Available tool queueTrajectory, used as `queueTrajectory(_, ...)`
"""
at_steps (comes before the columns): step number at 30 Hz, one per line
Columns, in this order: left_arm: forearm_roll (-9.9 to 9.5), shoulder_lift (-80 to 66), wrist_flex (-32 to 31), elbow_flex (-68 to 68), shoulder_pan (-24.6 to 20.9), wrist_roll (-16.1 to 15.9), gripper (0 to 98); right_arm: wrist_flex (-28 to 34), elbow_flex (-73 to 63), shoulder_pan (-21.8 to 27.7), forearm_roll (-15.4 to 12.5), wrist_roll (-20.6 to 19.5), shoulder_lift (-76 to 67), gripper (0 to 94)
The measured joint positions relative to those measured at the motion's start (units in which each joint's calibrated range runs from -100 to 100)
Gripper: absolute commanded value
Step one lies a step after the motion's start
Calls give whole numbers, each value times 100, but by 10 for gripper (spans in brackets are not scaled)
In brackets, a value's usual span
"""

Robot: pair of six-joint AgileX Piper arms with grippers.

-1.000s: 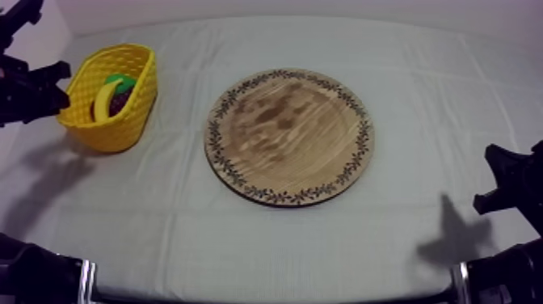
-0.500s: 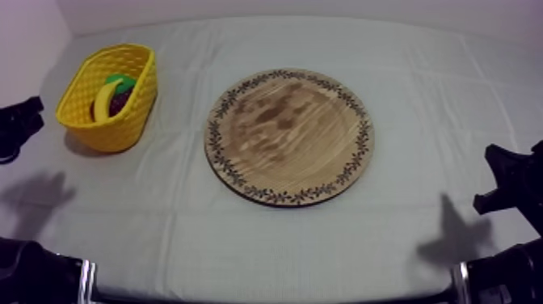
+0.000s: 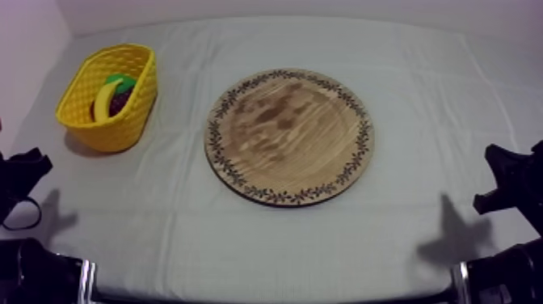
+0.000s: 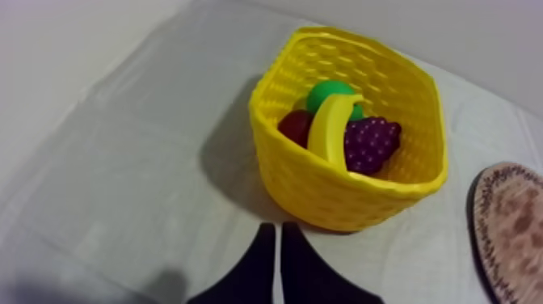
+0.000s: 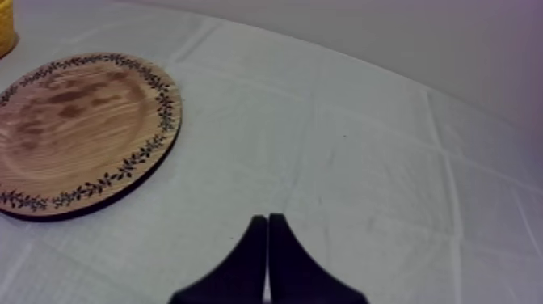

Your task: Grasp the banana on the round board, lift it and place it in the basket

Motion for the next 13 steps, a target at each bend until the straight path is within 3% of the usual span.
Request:
queueTrajectory(6,-83,-841,-274,365,68,-165,1,0,0,-7,0,-3,0,3)
queueTrajectory(13,-101,-1220,-509,498,70,421,1,0,0,-7,0,-3,0,3)
